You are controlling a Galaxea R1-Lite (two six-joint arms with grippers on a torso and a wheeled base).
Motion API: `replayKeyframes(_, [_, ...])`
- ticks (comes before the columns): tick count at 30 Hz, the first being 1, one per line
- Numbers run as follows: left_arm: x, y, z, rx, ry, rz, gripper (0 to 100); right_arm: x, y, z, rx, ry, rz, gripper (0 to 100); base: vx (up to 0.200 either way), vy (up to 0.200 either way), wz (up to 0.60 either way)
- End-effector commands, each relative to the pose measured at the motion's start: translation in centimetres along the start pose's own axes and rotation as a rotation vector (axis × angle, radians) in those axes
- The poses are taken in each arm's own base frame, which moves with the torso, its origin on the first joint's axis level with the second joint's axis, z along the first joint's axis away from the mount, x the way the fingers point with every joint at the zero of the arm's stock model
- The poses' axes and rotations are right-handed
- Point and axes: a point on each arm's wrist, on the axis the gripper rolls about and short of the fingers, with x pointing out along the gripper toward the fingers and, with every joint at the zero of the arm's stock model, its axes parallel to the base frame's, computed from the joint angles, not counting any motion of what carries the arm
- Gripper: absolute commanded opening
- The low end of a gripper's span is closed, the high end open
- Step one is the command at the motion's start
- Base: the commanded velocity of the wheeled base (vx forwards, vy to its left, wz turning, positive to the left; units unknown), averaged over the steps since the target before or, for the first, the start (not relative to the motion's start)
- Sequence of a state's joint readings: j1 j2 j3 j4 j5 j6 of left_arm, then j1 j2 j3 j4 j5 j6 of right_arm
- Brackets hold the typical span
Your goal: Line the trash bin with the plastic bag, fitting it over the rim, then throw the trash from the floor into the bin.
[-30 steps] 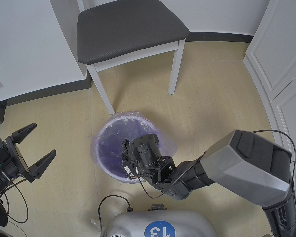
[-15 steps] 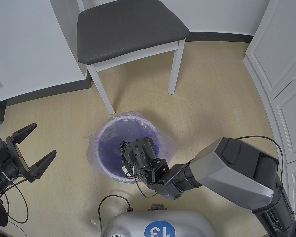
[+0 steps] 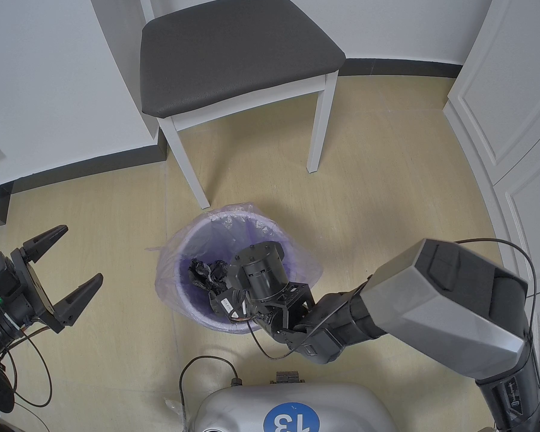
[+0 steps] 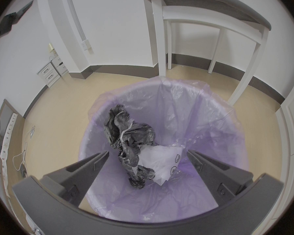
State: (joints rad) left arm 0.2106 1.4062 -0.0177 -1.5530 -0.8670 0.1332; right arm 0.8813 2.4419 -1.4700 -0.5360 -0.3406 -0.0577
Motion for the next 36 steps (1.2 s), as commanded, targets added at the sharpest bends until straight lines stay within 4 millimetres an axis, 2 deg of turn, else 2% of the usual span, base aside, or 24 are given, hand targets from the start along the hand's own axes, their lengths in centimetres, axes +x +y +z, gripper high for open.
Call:
replayKeyframes(1, [-0.2, -0.2, -0.2, -0.002, 0.003, 0.001, 100, -1.4, -0.8, 1.6, 0.012, -0.030, -0.005, 100, 0.000, 0.000, 0.00])
replayKeyframes(8, [0.3, 0.2, -1.2, -0.026, 0.038, -0.007, 100, -3.6, -1.6, 2.3, -0.022, -0.025, -0.010, 100, 0.000, 0.000, 0.00])
replayKeyframes(9, [0.6, 0.5, -2.0, -0.022, 0.066, -0.009, 100, -5.0, -2.6, 2.9, -0.056, -0.025, -0.027, 100, 0.000, 0.000, 0.00])
replayKeyframes(10, [0.9, 0.9, -2.8, 0.018, 0.091, -0.006, 100, -7.2, -5.3, 3.9, -0.078, -0.024, -0.090, 100, 0.000, 0.000, 0.00])
replayKeyframes(16, [0.7, 1.2, -3.0, 0.037, 0.102, 0.016, 100, -8.7, -8.7, 4.5, -0.047, -0.010, -0.169, 100, 0.000, 0.000, 0.00])
replayKeyframes(19, [0.5, 1.6, -2.4, 0.047, 0.086, 0.040, 100, -9.9, -13.2, 3.9, 0.027, -0.003, -0.279, 100, 0.000, 0.000, 0.00])
replayKeyframes(20, [0.4, 1.7, -2.1, 0.050, 0.077, 0.052, 100, -10.5, -14.2, 4.0, 0.052, -0.020, -0.308, 100, 0.000, 0.000, 0.00])
replayKeyframes(21, [0.4, 1.7, -2.1, 0.050, 0.077, 0.052, 100, -10.5, -14.2, 4.0, 0.052, -0.020, -0.308, 100, 0.000, 0.000, 0.00])
replayKeyframes(22, [0.4, 2.2, -1.4, 0.035, 0.052, 0.071, 100, -12.1, -16.2, 4.4, 0.110, -0.087, -0.360, 100, 0.000, 0.000, 0.00])
replayKeyframes(24, [0.7, 2.6, -0.7, 0.014, 0.020, 0.077, 100, -13.7, -17.9, 5.1, 0.157, -0.163, -0.409, 100, 0.000, 0.000, 0.00])
replayKeyframes(26, [0.7, 2.6, -0.5, 0.009, 0.015, 0.076, 100, -14.0, -18.2, 5.2, 0.163, -0.176, -0.416, 100, 0.000, 0.000, 0.00])
replayKeyframes(27, [0.9, 3.2, 1.3, -0.022, -0.049, 0.111, 100, -16.2, -20.6, 5.7, 0.210, -0.275, -0.493, 100, 0.000, 0.000, 0.00])
replayKeyframes(30, [1.0, 3.8, 3.6, -0.063, -0.137, 0.181, 100, -17.6, -22.7, 6.0, 0.242, -0.376, -0.575, 100, 0.000, 0.000, 0.00])
replayKeyframes(33, [1.1, 4.2, 7.8, -0.172, -0.333, 0.282, 100, -20.9, -25.5, 6.6, 0.271, -0.540, -0.700, 100, 0.000, 0.000, 0.00])
replayKeyframes(36, [0.4, 3.8, 9.9, -0.215, -0.413, 0.289, 100, -24.4, -26.7, 6.7, 0.284, -0.623, -0.768, 100, 0.000, 0.000, 0.00])
